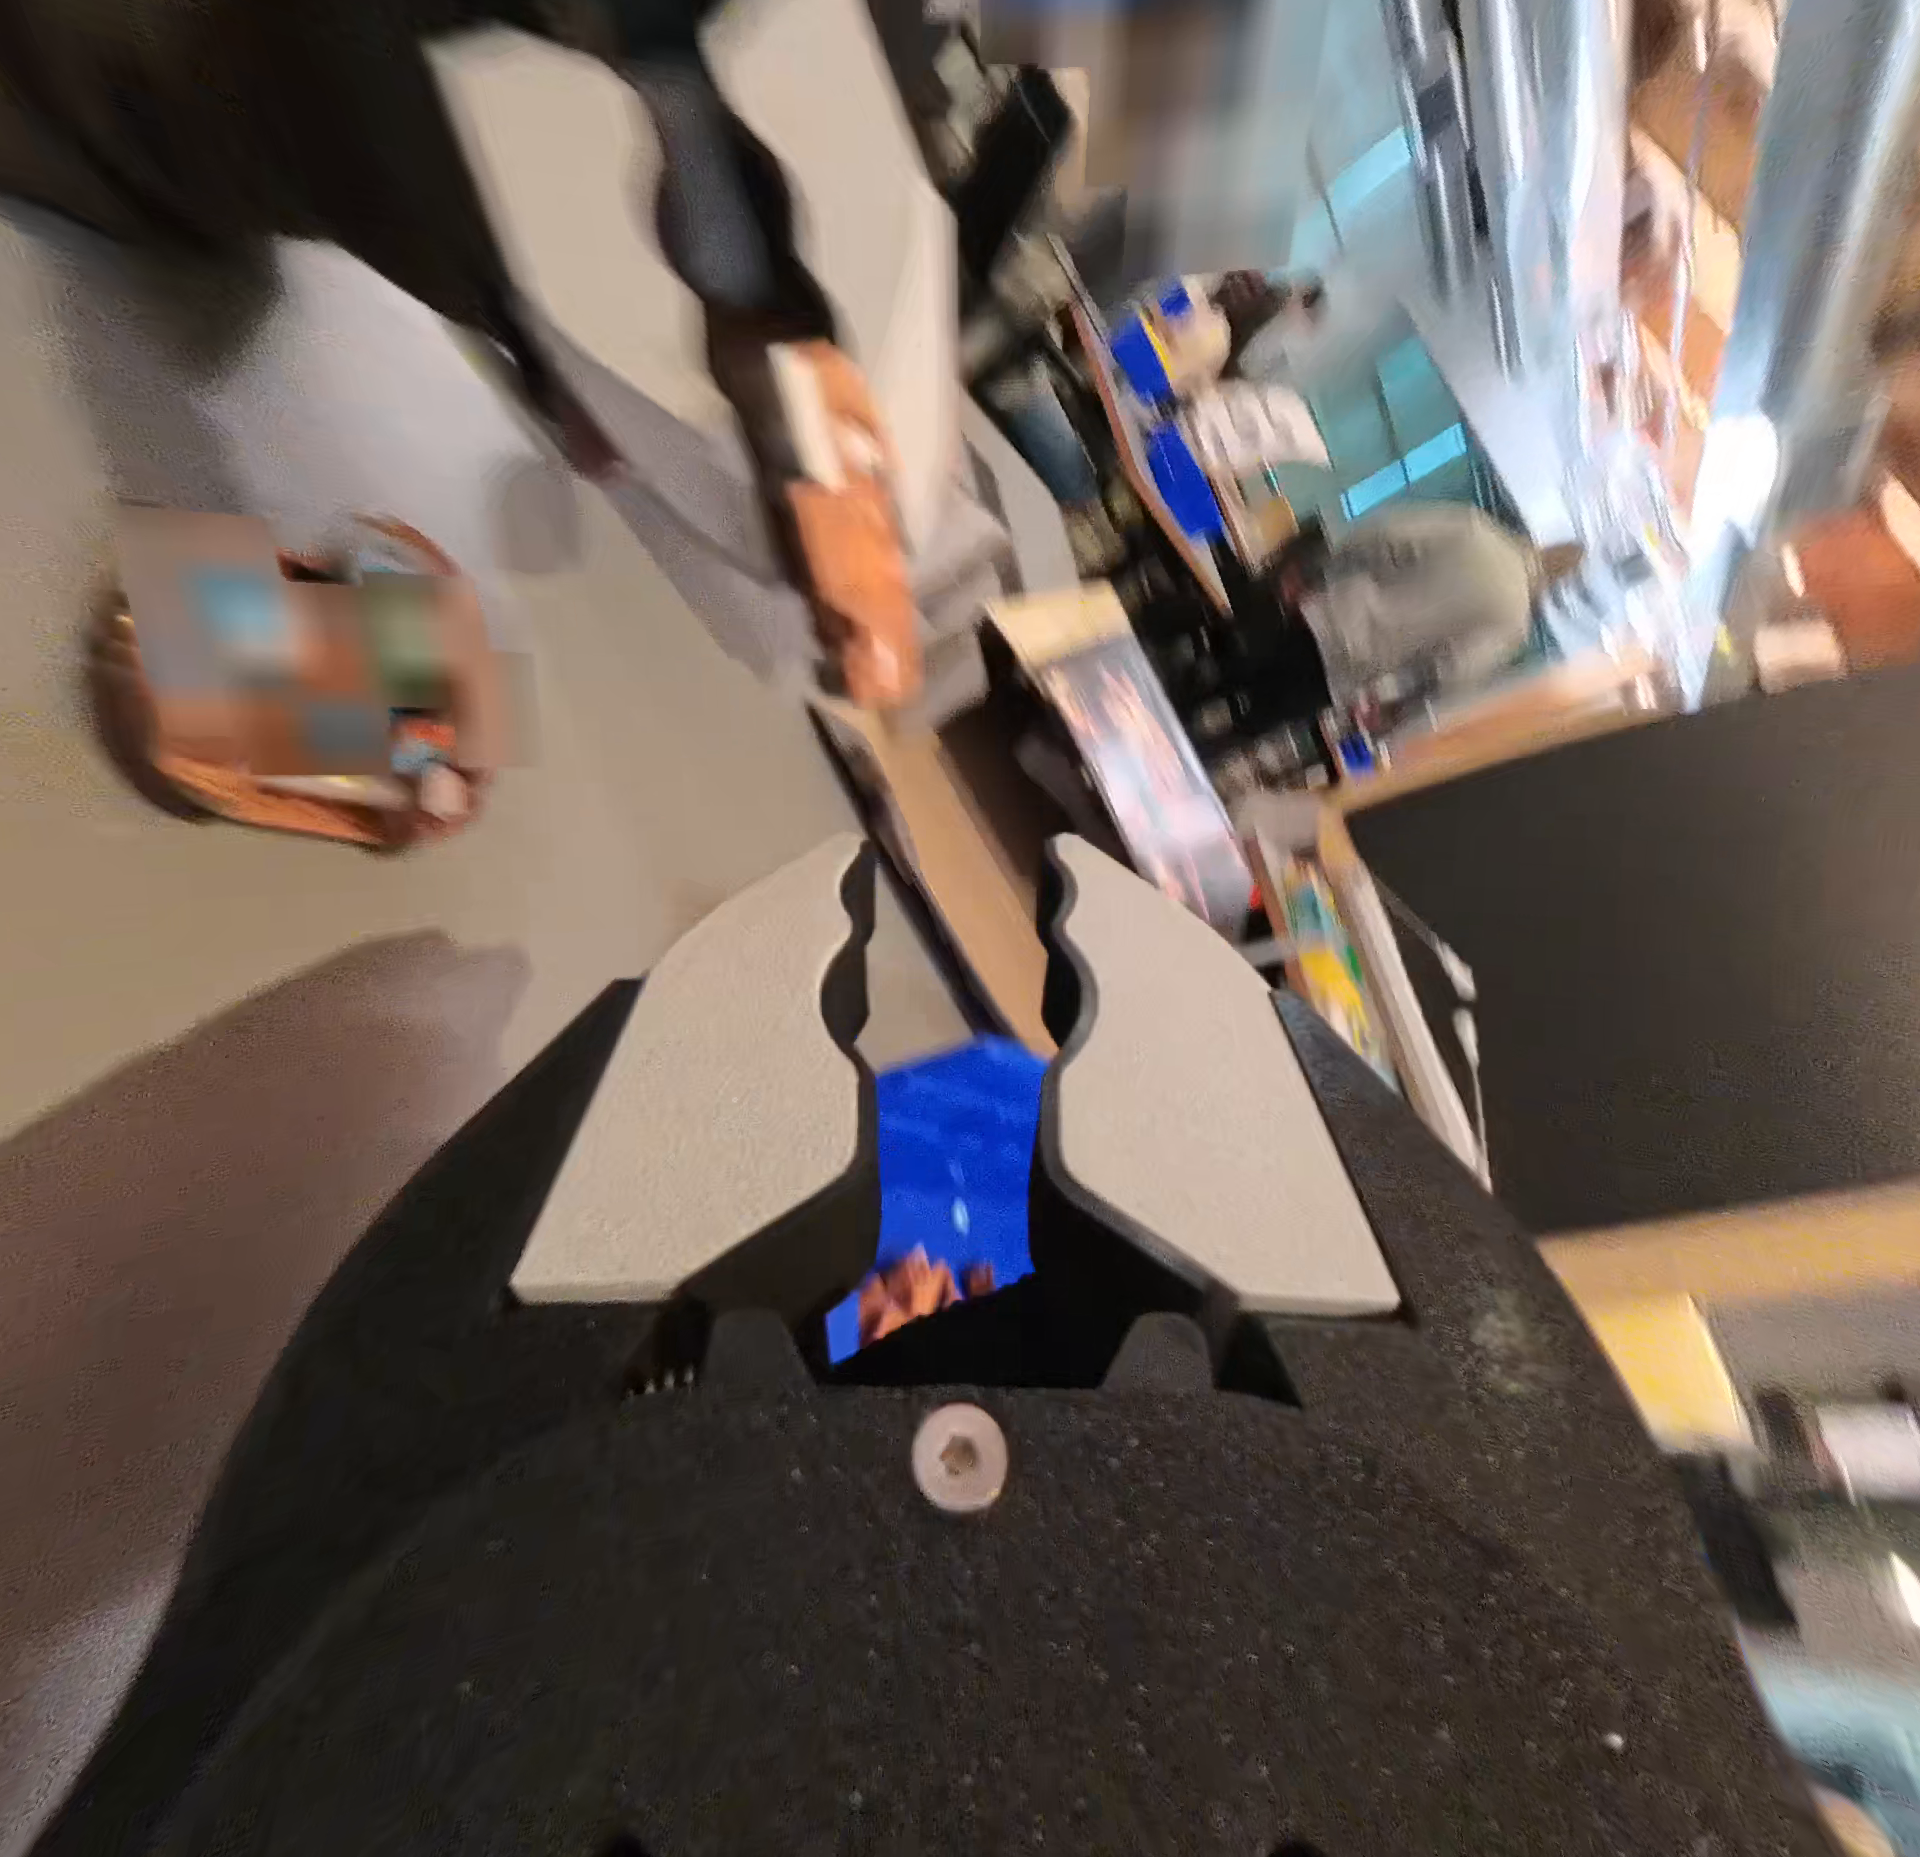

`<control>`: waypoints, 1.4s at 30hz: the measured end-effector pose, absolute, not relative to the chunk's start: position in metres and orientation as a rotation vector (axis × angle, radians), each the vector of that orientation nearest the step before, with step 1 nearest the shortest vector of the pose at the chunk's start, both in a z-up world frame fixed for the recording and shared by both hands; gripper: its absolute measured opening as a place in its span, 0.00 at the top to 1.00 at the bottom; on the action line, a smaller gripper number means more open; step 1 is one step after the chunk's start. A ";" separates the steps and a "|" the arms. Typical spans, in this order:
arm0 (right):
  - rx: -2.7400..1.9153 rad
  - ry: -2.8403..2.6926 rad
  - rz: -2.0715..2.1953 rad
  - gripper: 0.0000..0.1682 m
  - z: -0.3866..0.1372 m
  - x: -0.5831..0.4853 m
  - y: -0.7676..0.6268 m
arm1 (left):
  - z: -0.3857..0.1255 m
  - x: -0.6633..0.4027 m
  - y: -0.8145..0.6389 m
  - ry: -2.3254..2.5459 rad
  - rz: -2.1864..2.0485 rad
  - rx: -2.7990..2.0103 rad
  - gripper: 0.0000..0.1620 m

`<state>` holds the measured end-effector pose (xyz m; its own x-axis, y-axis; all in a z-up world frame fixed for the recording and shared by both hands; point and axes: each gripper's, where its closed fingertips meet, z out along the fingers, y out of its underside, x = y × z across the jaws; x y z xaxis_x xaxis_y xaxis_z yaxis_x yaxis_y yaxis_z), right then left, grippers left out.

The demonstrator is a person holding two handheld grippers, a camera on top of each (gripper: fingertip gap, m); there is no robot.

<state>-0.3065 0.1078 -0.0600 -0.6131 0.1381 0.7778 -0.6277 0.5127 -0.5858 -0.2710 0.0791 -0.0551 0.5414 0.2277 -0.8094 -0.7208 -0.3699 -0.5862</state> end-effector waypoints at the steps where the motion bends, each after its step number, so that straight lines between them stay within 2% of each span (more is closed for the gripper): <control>1: 0.488 -1.919 1.213 0.84 -0.060 -0.291 0.098 | -0.053 -0.266 0.079 0.434 1.031 -1.643 0.90; 12: 0.603 -1.962 1.568 0.88 -0.045 -0.241 0.081 | -0.050 -0.242 0.081 0.509 0.849 -1.593 0.90; 22: 0.638 -2.113 1.659 0.91 -0.056 -0.228 0.081 | -0.058 -0.229 0.085 0.603 0.808 -1.606 0.90; 42: 0.385 -2.337 2.102 0.89 -0.051 -0.235 0.079 | -0.052 -0.234 0.082 0.738 1.233 -1.613 0.89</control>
<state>-0.2350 0.0790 -0.0510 -0.9701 -0.1962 0.1428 -0.1628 0.0894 -0.9826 -0.2345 0.0822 -0.0519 0.3116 0.0777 -0.9470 -0.8714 -0.3741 -0.3174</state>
